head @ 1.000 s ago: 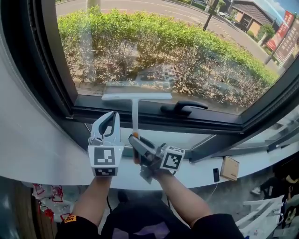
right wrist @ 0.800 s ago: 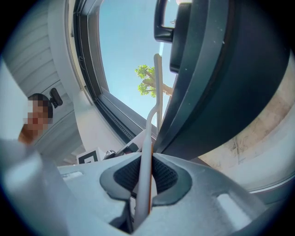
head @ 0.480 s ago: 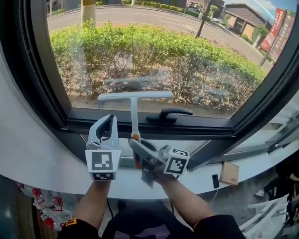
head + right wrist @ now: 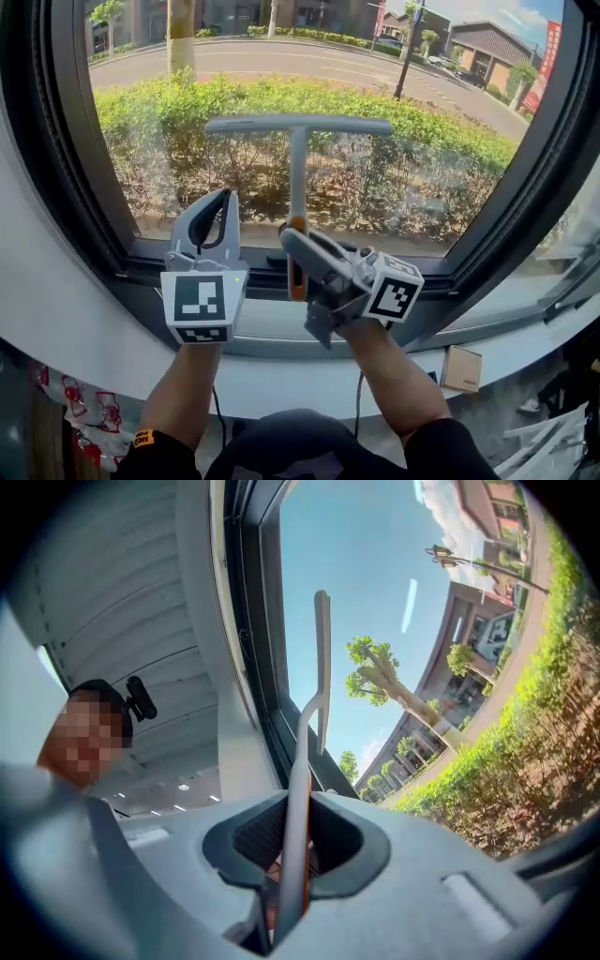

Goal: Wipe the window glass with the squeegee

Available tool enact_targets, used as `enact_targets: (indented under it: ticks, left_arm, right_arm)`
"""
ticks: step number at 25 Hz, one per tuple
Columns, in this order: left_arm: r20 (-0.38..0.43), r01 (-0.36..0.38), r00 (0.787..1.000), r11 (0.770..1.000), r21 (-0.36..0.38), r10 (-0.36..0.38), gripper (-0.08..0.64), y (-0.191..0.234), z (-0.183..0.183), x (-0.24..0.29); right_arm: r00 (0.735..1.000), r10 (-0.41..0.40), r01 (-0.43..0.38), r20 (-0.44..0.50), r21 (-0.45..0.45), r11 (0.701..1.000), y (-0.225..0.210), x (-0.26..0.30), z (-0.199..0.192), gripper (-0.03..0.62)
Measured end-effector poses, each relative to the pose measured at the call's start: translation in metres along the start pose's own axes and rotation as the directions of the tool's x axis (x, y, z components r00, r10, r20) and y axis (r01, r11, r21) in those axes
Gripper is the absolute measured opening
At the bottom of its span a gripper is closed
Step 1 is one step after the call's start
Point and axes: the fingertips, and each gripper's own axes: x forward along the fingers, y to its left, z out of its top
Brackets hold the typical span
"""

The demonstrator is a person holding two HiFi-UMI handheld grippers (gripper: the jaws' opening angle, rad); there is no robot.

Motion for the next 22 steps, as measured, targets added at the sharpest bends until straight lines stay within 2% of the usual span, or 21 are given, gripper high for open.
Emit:
enact_targets:
  ticks: [5,9,15,22]
  left_arm:
    - [0.077,-0.018,0.997,1.0,0.013,0.017,0.015,-0.004,0.049,0.016]
    - [0.115,-0.038,0.993,0.999,0.021,0.035,0.015,-0.006,0.07,0.019]
    - [0.105,-0.047,0.994,0.999,0.019,0.045,0.015,-0.019,0.069,0.017]
    - [0.054,-0.035,0.998,0.999,-0.002,0.035,0.015,-0.046,0.047,0.012]
  right_arm:
    - [0.999,0.048,-0.048,0.009,-0.031,0.998,0.008,0.002,0.039,0.046]
    - [0.997,0.078,-0.078,0.016,0.018,0.997,0.006,0.001,0.049,0.046]
    - [0.997,0.078,-0.079,0.012,0.04,0.996,0.005,-0.015,0.048,0.046]
    - [0.999,0.04,-0.04,0.001,0.064,0.997,-0.001,-0.042,0.038,0.046]
